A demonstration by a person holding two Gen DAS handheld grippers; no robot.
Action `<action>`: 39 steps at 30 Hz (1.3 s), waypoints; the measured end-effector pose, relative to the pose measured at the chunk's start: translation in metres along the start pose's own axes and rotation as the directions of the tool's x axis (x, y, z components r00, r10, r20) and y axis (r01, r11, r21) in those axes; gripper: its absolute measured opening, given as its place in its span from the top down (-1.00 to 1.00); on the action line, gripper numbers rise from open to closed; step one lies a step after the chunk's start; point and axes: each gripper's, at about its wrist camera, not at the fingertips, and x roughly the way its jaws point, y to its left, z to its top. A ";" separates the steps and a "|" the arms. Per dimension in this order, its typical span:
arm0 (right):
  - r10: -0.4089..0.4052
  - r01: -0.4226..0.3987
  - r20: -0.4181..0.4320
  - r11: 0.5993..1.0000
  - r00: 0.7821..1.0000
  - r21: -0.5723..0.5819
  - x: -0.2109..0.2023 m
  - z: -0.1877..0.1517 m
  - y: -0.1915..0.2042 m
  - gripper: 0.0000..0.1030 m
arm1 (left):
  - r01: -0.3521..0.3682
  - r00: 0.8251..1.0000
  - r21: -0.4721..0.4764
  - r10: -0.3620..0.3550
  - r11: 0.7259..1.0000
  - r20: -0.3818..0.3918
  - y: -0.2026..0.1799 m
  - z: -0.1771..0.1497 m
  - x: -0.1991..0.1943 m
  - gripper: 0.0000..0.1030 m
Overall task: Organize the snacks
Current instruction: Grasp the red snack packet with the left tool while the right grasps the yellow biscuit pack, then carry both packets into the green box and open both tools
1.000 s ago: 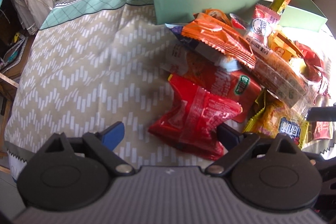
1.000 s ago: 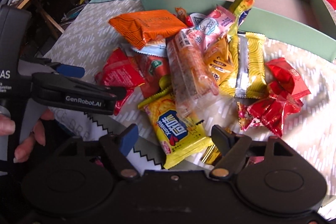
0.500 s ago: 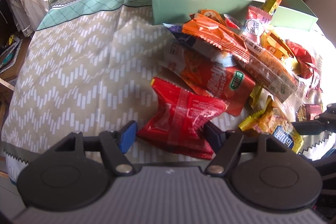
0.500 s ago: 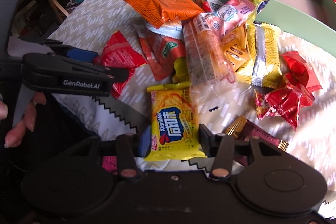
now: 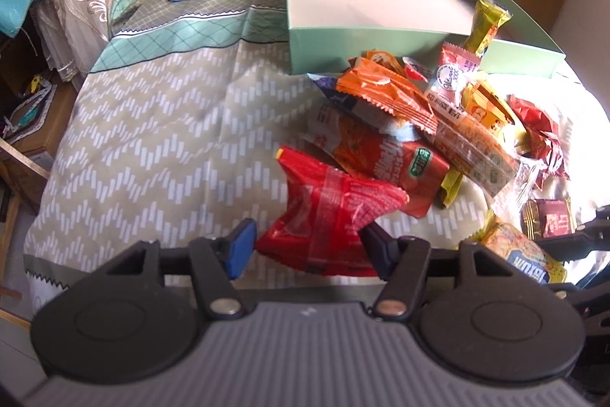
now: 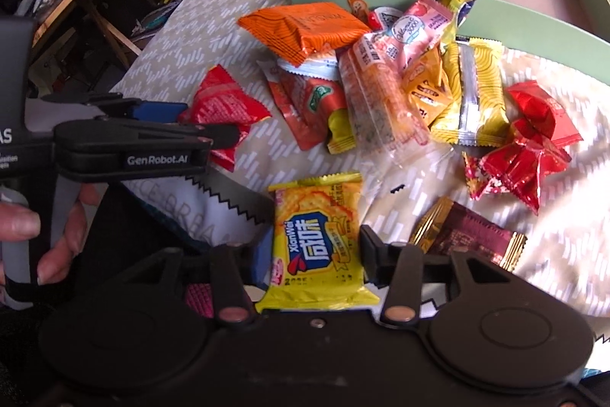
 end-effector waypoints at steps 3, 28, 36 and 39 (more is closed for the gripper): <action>-0.038 0.038 0.026 0.999 0.999 -0.024 -0.005 -0.002 0.006 0.10 | -0.011 1.000 0.002 0.011 1.000 0.011 0.001 -0.002 -0.008 -0.18; -0.306 0.214 0.292 0.927 0.906 0.307 -0.070 0.117 -0.150 0.10 | 0.037 0.993 -0.049 -0.031 0.998 0.116 -0.008 0.189 0.031 -0.18; -0.377 0.286 0.203 0.884 0.904 0.369 -0.021 0.145 -0.219 0.09 | 0.000 1.000 -0.040 0.001 0.999 0.030 -0.016 0.220 0.102 -0.18; -0.381 0.293 0.194 0.882 0.904 0.368 -0.010 0.155 -0.226 0.09 | -0.020 1.000 -0.022 0.020 1.000 0.018 -0.018 0.225 0.112 -0.21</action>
